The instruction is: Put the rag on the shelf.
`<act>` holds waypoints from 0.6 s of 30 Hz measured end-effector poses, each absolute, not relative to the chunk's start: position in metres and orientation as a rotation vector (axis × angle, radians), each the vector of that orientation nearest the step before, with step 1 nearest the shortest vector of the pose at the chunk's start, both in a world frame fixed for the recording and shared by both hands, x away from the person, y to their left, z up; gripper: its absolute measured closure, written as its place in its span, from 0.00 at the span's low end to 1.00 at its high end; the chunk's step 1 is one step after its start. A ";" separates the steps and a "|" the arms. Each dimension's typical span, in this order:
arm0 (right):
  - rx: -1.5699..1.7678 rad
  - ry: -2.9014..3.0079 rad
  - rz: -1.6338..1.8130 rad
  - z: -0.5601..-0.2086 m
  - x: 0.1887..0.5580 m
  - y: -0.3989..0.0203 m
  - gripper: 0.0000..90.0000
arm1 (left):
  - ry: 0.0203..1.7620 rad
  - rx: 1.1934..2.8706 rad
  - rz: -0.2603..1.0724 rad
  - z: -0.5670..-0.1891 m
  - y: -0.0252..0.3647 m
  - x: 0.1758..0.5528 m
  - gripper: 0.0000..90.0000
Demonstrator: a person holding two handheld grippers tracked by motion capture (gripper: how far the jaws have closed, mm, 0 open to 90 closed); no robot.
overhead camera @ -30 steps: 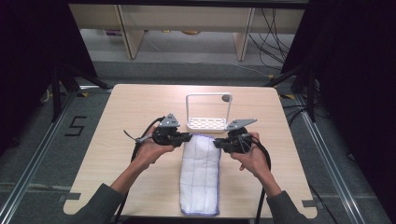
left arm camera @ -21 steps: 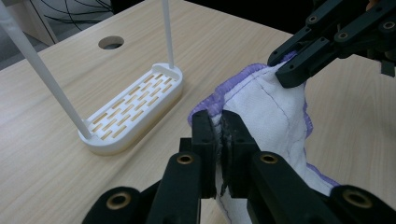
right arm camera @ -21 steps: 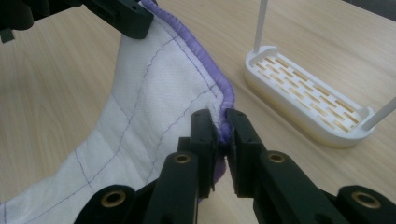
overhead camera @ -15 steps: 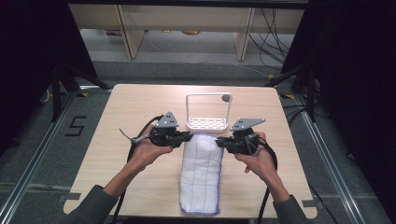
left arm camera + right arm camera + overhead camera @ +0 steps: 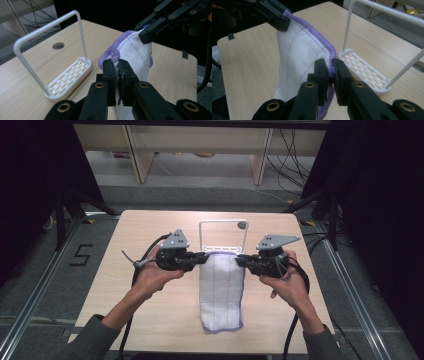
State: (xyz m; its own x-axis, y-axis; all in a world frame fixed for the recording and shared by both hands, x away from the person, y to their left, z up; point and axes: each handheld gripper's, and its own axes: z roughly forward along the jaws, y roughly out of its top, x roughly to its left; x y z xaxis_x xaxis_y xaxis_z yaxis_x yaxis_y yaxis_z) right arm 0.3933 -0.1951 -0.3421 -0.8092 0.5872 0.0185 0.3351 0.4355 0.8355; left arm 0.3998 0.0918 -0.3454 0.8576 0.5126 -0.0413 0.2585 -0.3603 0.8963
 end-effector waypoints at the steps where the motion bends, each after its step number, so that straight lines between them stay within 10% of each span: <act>1: 0.806 2.405 1.306 -0.337 0.392 -0.195 0.92 | 0.558 1.947 0.290 -0.340 0.092 0.400 0.94; 18: 0.798 2.270 1.362 -0.263 0.431 -0.196 0.92 | 0.594 1.898 0.404 -0.267 0.089 0.438 0.95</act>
